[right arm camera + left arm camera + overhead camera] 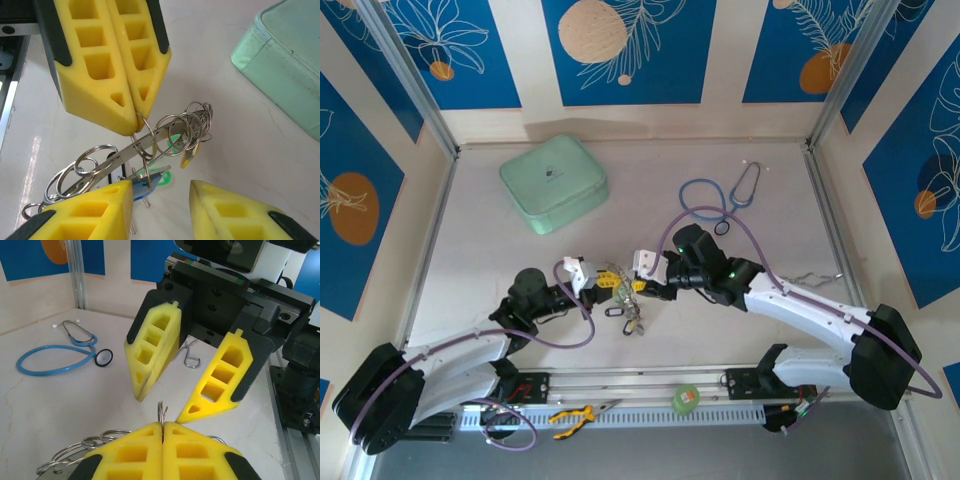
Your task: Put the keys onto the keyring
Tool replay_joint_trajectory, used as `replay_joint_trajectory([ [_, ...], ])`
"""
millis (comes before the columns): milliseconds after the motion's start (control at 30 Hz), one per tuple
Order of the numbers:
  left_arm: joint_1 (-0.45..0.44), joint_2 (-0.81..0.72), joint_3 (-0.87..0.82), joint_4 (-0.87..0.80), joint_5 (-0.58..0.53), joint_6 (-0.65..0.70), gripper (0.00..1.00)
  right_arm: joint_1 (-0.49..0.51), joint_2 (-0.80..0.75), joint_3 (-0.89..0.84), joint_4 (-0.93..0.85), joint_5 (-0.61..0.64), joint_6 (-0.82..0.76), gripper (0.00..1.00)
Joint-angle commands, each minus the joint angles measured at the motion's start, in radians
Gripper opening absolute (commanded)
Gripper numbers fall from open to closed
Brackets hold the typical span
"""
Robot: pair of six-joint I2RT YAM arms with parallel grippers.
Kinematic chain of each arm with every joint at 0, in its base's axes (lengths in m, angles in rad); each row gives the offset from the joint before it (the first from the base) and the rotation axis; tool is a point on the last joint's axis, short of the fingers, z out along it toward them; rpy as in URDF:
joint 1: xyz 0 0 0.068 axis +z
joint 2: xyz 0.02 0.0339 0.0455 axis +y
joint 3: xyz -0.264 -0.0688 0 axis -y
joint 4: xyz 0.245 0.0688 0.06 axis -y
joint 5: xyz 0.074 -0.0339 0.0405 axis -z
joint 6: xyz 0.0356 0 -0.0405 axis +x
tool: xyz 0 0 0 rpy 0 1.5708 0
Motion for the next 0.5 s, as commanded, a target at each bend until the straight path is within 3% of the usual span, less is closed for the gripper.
replay_joint_trajectory([
  [0,0.007,-0.004,-0.006,0.085,0.016,-0.014,0.0,0.01,0.007,0.01,0.006,-0.014,-0.022,0.27],
  [267,0.007,-0.004,-0.003,0.08,-0.006,-0.008,0.0,0.021,0.006,0.011,-0.032,-0.074,-0.04,0.05],
  [467,0.005,0.034,0.003,0.115,-0.008,-0.011,0.0,0.046,0.019,0.016,-0.025,-0.098,-0.052,0.05],
])
